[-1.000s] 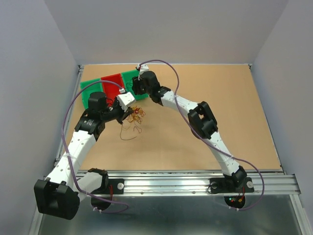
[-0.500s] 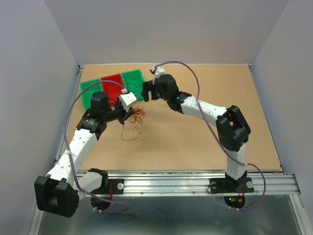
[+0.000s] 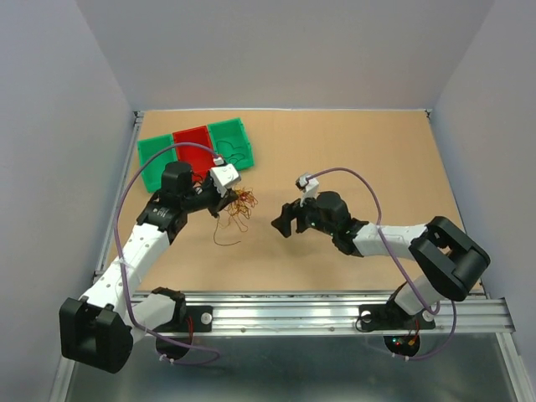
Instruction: Untangle the cables
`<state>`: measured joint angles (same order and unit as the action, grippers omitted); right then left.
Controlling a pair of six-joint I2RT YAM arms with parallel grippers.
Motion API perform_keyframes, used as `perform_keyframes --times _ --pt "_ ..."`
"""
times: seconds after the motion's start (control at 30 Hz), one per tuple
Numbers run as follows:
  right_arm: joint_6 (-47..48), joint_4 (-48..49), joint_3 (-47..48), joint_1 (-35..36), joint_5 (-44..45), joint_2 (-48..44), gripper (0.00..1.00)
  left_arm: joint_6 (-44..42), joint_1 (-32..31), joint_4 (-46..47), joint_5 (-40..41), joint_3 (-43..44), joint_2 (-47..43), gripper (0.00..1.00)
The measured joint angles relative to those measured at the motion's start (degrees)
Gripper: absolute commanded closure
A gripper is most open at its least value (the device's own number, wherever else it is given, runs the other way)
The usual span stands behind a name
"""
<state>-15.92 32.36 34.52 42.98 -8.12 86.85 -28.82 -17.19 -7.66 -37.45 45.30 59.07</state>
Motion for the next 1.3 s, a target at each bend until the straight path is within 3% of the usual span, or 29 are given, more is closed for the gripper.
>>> perform_keyframes --times 0.4,0.63,0.67,0.7,0.77,0.8,0.87,0.93,0.97,1.0,1.03,1.07,1.2,1.3 --pt "-0.55 14.12 1.62 7.19 -5.38 9.51 0.12 1.29 -0.07 1.46 -1.66 -1.49 -0.26 1.0" --pt "-2.51 21.79 5.46 8.76 -4.85 17.05 0.21 1.46 -0.07 1.81 -2.54 -1.79 -2.14 1.0" --pt "-2.84 22.69 6.03 8.85 -4.72 18.08 0.27 1.49 -0.07 1.81 -2.64 -1.79 -2.34 1.0" --pt "-3.37 23.8 6.88 8.87 -4.52 19.28 0.45 1.49 -0.07 1.79 -2.71 -1.79 -2.56 1.0" --pt "-4.15 24.92 8.66 8.87 -4.0 21.33 0.66 1.49 -0.07 1.79 -2.93 -1.79 -2.89 1.0" --pt "-4.24 25.4 9.2 8.87 -3.58 22.03 0.86 1.49 -0.07 1.77 -3.04 -1.79 -3.08 1.0" --pt "-4.57 25.79 9.11 8.85 -2.47 21.99 1.0 1.49 -0.07 1.77 -2.99 -1.79 -3.41 0.99" --pt "-4.79 26.29 8.33 8.85 -1.27 21.14 0.99 1.6 -0.07 1.81 -2.84 -1.79 -3.54 0.95" --pt "-4.98 26.77 7.06 8.87 -0.28 20.28 0.99 1.75 -0.07 1.86 -2.56 -1.79 -3.54 0.89" --pt "-4.96 26.69 3.93 8.87 1.29 17.2 0.99 1.97 -0.07 1.95 -2.12 -1.79 -3.54 0.69" --pt "-5.05 26.56 1.46 8.87 2.03 14.73 0.99 2.21 -0.07 2.03 -1.51 -1.84 -3.54 0.6" --pt "-5.25 26.56 -0.39 8.87 3.28 12.5 0.99 2.54 -0.07 2.36 -0.96 -1.92 -3.54 0.43" --pt "-5.92 23.98 -8.55 8.87 8.52 -2.32 0.99 3.23 -0.07 3.72 0.94 -2.95 -3.52 0.11" --pt "-6.47 21.07 -10.73 8.87 10.8 -9.94 0.99 3.28 -0.07 4.44 1.81 -3.76 -3.45 0.09"
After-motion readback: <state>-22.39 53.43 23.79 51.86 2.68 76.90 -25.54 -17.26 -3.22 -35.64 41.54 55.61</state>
